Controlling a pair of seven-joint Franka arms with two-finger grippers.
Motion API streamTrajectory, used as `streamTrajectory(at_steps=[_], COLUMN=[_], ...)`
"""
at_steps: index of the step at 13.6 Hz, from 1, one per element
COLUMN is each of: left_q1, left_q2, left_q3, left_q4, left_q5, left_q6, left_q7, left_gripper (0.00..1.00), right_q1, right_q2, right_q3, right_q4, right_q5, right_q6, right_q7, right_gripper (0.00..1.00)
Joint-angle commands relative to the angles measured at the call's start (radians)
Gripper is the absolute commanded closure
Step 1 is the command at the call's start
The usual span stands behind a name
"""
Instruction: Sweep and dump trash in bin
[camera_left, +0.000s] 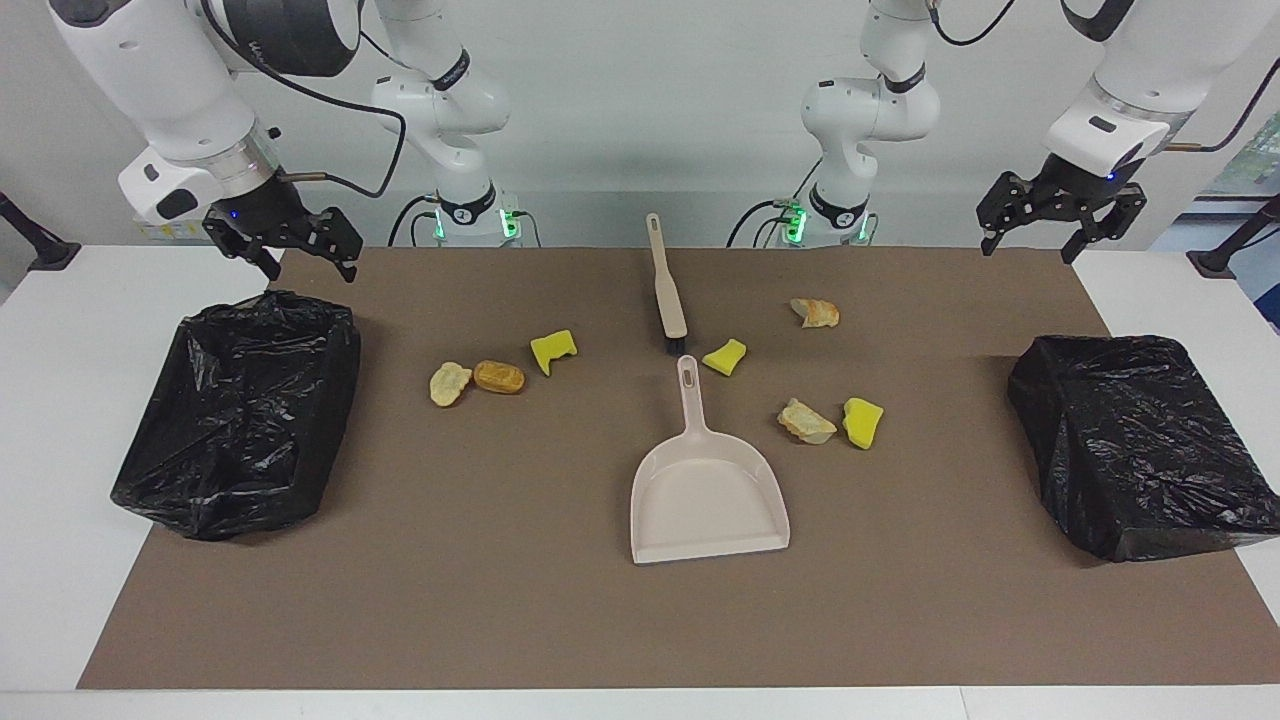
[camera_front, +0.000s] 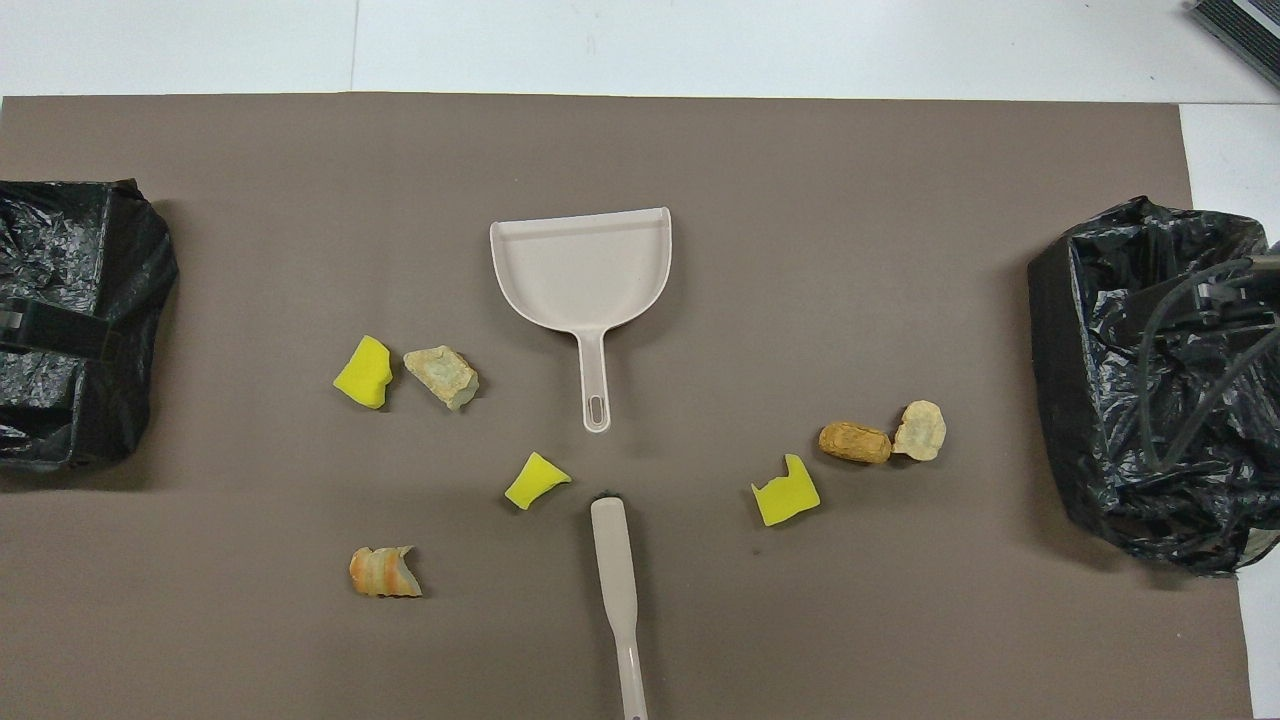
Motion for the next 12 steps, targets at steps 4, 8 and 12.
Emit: streamTrajectory(at_steps=[4,8,12], left_q1=[0.016,-0.013,-0.221], left_q2=[-0.013,-0.077,-0.239], left_q3=[-0.01,-0.038,-0.042], left_q4=[-0.008,-0.119,-0.488], left_q5=[-0.003,-0.013,-0.03], left_q6=[-0.026,-0.011,0.172], left_q7=[0.001,-0.043,-0.256], left_gripper=[0.0,0.0,0.0], right_q1=[0.025,0.027,0.044], right_q2=[-0.037,-0.04,-0.093], right_q3=[0.016,0.016,0.018], right_q4=[-0.064,-0.072,-0.169], right_q5=[0.013,0.013,0.015], right_q6=[0.067,0.08,0.142], right_q7=[0.094,0.093,0.097], right_gripper=[0.0,0.0,0.0])
